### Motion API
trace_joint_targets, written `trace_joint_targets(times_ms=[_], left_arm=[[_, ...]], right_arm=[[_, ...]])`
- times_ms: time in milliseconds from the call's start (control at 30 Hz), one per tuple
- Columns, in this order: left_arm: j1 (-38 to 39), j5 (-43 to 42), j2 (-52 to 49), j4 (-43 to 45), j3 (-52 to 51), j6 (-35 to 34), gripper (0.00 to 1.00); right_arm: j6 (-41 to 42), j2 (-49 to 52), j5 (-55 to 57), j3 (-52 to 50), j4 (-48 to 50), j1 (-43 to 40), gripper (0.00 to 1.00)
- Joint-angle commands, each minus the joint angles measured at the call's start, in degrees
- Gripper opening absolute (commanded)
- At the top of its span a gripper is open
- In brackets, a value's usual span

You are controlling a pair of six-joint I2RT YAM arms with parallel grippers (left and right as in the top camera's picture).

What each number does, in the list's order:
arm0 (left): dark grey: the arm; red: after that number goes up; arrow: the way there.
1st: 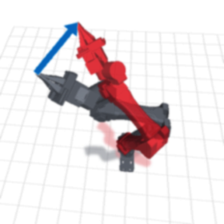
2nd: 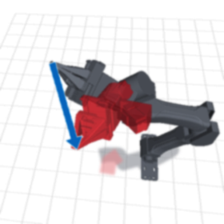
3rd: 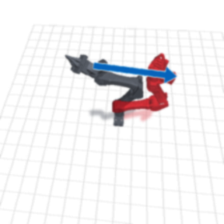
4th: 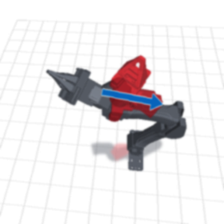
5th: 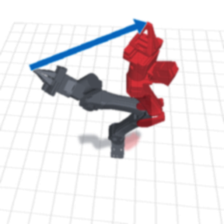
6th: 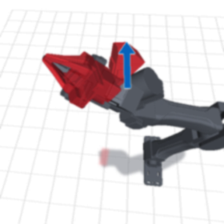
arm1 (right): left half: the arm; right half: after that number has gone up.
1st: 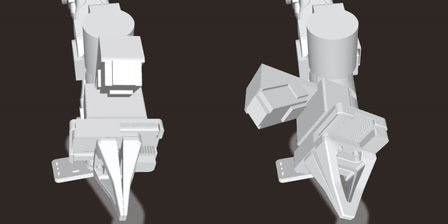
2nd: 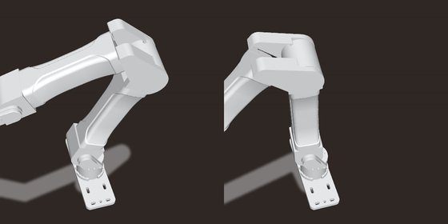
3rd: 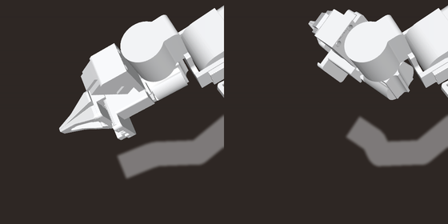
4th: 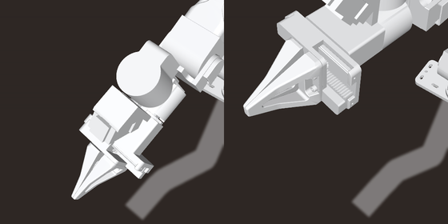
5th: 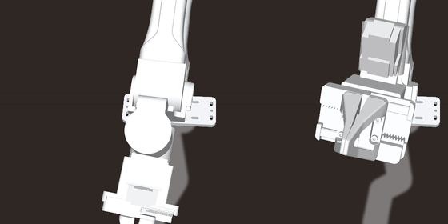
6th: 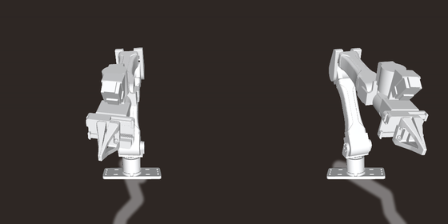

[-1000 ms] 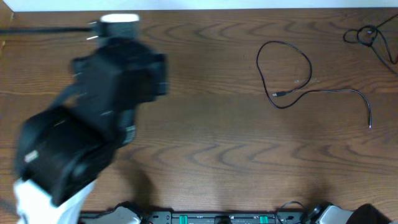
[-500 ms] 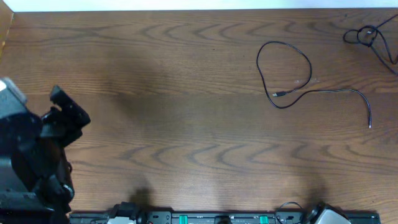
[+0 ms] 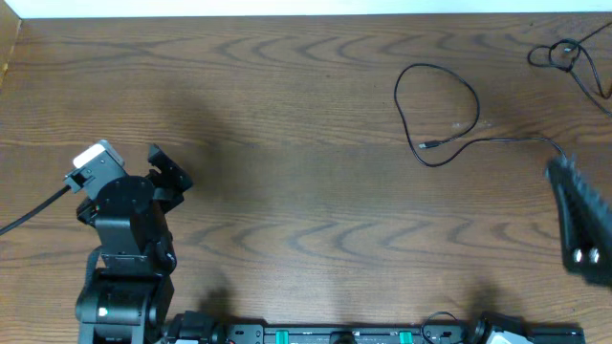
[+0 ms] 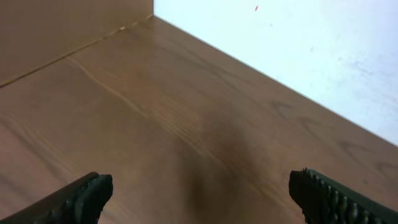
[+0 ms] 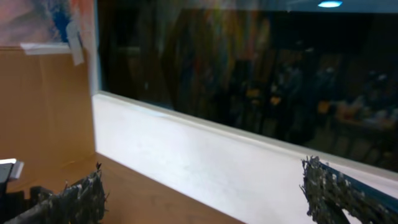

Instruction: Untangle cables

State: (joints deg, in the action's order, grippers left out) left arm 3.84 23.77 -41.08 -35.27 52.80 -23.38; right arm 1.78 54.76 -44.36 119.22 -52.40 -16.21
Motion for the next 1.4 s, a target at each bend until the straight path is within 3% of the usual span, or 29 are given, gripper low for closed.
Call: trace_joint_targets(times_ms=[0,167,367,767,1000,1200,1267,1300,1367], left_arm=[[-0.46,-1.11,-0.04,2.16,-0.87,0.61,0.98],[-4.79,-5.84,-1.42,3.82,-0.87,7.06,0.98],[-15.5,-8.52,-1.53,9.38,-0.87,7.72,0.98],[-29.57,5.18,-3.13,35.8,-0.87,8.37,0.98],[-27.41,5.22,0.35,28.41,-0.98,8.98,0.98],[-26.08,5.22,9.99,28.2,-1.05,8.96,0.98],[-26.08,5.22,14.1,27.74,-1.05,8.96,0.98],[-26.08,5.22,15.78,27.39,-1.05,8.96,0.98],[-26.08,5.25,19.1,26.14,-1.05,8.96,0.98]], right_arm=[[-1.88,-4.26,5.88,-4.52,1.4,0.9,0.99],[-1.86,-10.32,5.88,-10.88,4.94,0.9,0.99],[-1.86,-18.18,5.86,-17.42,9.62,0.85,0.99],[-1.95,-26.93,8.04,-18.88,11.76,0.33,0.99],[-0.83,-27.45,11.02,-25.57,17.86,-4.92,0.99],[7.65,-26.95,11.02,-38.42,31.69,-5.88,0.99],[14.71,-24.87,11.06,-44.44,39.8,-5.9,0.92],[17.92,-23.34,11.04,-46.42,41.27,-5.88,0.83],[23.37,-18.91,10.51,-49.42,40.98,-5.86,0.53]])
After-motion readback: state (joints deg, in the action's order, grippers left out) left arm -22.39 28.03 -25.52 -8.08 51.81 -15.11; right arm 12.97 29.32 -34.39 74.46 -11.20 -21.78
